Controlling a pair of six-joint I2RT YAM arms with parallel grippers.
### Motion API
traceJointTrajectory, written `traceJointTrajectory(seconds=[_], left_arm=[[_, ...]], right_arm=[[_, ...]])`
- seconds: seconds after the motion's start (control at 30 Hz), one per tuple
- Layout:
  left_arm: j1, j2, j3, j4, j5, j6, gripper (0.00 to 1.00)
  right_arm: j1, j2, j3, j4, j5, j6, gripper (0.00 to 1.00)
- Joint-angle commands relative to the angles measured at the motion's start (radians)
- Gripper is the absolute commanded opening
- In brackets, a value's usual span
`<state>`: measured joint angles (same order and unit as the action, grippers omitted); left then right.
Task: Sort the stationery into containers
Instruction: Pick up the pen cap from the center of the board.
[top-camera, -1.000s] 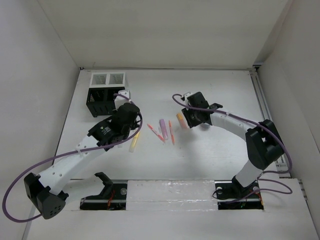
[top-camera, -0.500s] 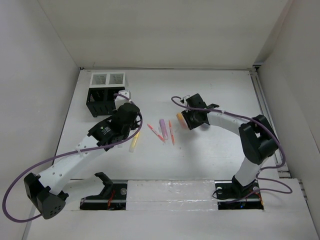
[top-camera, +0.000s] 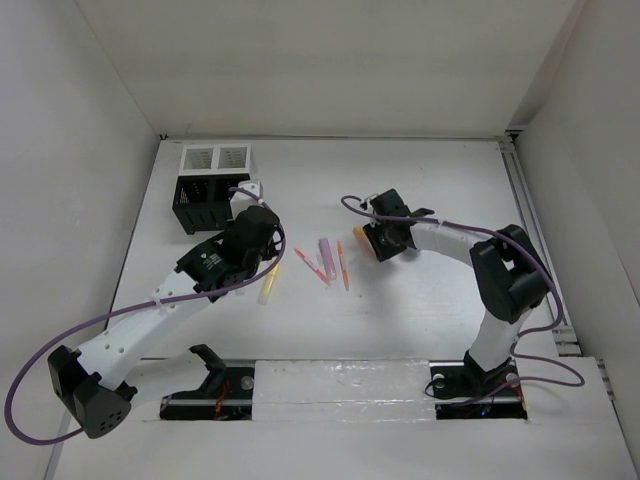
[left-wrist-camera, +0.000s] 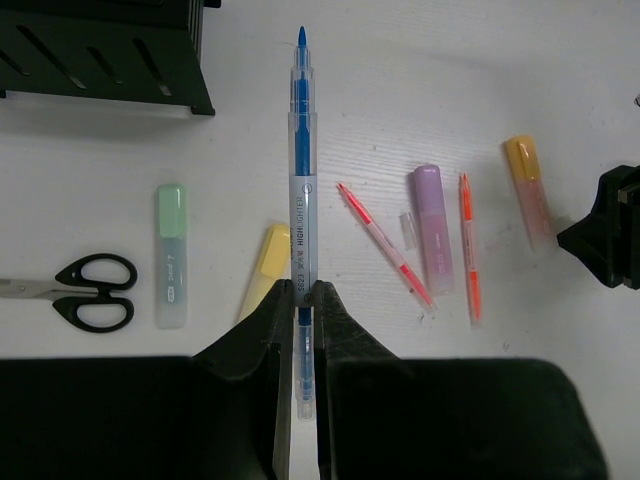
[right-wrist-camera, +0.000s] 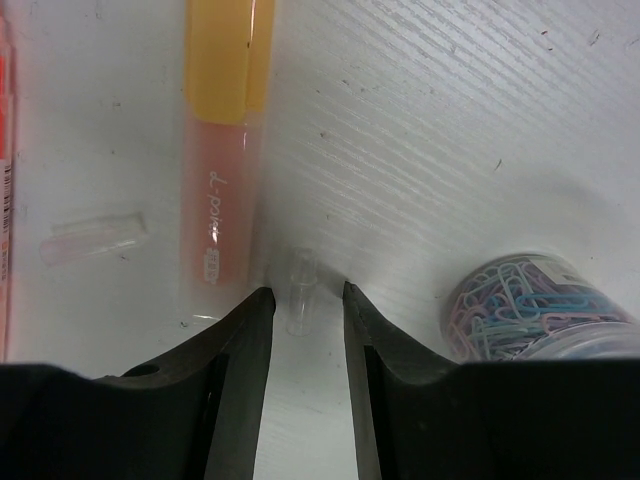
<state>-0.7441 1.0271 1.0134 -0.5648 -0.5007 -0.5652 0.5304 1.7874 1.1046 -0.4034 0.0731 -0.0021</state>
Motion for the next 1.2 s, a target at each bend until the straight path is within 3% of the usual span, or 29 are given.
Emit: traceJointTrajectory(seconds=[0.0,0.33,0.53,0.67,0.7,0.9,1.17], left_arm=[[0.003,-0.019,-0.007,0.026,0.001,0.011,0.00],[0.003,-0.019,-0.007,0.026,0.001,0.011,0.00],[0.003,-0.019,-0.007,0.026,0.001,0.011,0.00],[0.003,-0.019,-0.007,0.026,0.001,0.011,0.00],[0.003,-0.019,-0.007,0.026,0.001,0.011,0.00],[0.003,-0.009,-0.007,0.026,0.014,0.011,0.00],[0.003,-0.028,-0.026,0.112,0.197,0.096,0.00]], right_arm=[[-0.004,0.021,0.035,0.031,-0.012,-0.007,0.40],[-0.004,0.041,0.046,0.031,-0.021,-0.007,0.39],[-0.004,0.041,0.046,0.020,-0.009,-0.007,0.30],[-0.004,0.041,0.046,0.011,0.001,-0.007,0.13],[-0.004,0.041,0.046,0.011,0.001,-0.007,0.00],[0.005,0.009,0.037,0.000,0.066,0.027,0.00],[0.019,-0.261,0.050,0.002,0.094,0.105,0.00]])
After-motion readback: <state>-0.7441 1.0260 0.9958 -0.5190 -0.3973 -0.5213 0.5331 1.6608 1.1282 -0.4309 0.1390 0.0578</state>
